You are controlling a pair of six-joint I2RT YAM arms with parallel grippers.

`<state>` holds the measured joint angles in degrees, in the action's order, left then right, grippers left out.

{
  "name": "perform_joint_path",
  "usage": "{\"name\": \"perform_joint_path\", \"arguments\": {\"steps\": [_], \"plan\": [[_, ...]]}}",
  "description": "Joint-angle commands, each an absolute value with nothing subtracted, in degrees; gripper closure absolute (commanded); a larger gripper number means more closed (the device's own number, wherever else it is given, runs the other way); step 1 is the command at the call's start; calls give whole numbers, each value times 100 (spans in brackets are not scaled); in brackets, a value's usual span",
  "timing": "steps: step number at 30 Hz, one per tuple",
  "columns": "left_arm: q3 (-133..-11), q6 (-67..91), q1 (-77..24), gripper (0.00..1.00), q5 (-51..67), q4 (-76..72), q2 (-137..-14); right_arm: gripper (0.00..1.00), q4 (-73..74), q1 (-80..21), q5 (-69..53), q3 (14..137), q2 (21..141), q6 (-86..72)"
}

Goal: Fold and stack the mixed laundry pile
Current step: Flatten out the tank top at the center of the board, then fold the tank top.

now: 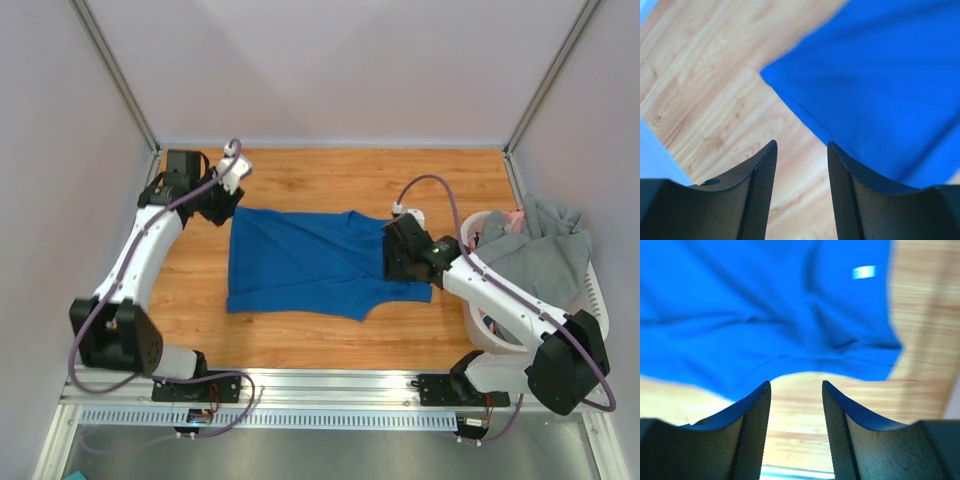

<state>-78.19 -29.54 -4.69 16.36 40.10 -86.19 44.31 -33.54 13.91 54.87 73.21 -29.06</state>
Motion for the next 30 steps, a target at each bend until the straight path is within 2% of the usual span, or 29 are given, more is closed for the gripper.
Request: {"name": "perform_joint_path", "arguments": {"steps": [1, 3, 6, 11, 18, 23, 24, 25, 26, 27, 28, 30], "plan": [[-6402, -4462, -903, 48, 1891, 5060, -7693, 52, 4651, -4163, 1312, 5249, 7120, -3031], [-5403, -5008, -1168, 48, 1488, 5211, -7131, 52, 4414, -4515, 1004, 5028, 7084, -3259], [-4591, -5107, -1511, 42, 1222, 5195, -6690, 50, 4123, -4780, 625, 4703, 7128, -3795], [-3948, -4922, -1845, 38, 959, 4642, -6574, 48, 3131, -4948, -192, 4124, 7303, -4700], [-3507, -4606, -2074, 42, 606, 3762, -6961, 47, 2602, -4975, -35, 3973, 7865, -4992], [-3437, -4456, -2109, 65, 633, 3718, -6953, 50, 2435, -4940, 165, 3911, 8165, -5159], [-3410, -4465, -2118, 75, 650, 3735, -6926, 53, 2348, -4913, 150, 3885, 8217, -5194], [-3393, -4447, -2118, 81, 659, 3761, -6908, 65, 2329, -4896, 149, 3885, 8261, -5220], [-3393, -4430, -2118, 88, 677, 3840, -6847, 71, 2347, -4878, 176, 3885, 8288, -5247], [-3401, -4412, -2109, 100, 685, 3893, -6794, 77, 2355, -4869, 193, 3876, 8271, -5256], [-3410, -4386, -2118, 100, 694, 3946, -6759, 87, 2382, -4860, 228, 3832, 8253, -5291], [-3401, -4368, -2118, 100, 738, 4078, -6549, 93, 2391, -4799, 334, 3762, 8165, -5317]]}}
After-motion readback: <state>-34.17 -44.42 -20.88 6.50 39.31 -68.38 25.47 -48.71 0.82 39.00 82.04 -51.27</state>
